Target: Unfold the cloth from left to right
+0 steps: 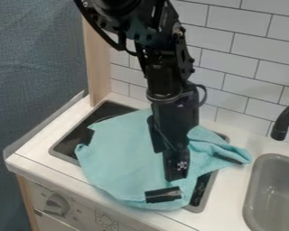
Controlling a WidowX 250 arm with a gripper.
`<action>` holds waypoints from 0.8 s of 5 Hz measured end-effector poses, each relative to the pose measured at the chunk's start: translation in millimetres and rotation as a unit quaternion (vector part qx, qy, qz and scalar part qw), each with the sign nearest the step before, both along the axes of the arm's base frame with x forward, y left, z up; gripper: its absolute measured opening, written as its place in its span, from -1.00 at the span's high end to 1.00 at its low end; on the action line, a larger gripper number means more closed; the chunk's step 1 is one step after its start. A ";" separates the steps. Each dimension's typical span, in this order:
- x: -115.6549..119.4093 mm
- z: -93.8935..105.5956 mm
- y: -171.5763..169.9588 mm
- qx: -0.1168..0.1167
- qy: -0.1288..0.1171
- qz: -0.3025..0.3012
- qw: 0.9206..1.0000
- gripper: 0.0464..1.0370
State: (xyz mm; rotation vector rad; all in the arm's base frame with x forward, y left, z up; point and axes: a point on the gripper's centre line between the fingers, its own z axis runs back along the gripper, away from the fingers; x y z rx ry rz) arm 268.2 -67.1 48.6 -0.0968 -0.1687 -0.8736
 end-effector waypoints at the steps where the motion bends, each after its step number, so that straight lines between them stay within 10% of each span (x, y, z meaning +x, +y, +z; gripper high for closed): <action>1: -4.5 -7.4 0.1 0.001 0.016 0.004 1.000 -0.92; 4: 37.4 -6.4 29.3 -0.053 0.066 0.196 0.977 -0.92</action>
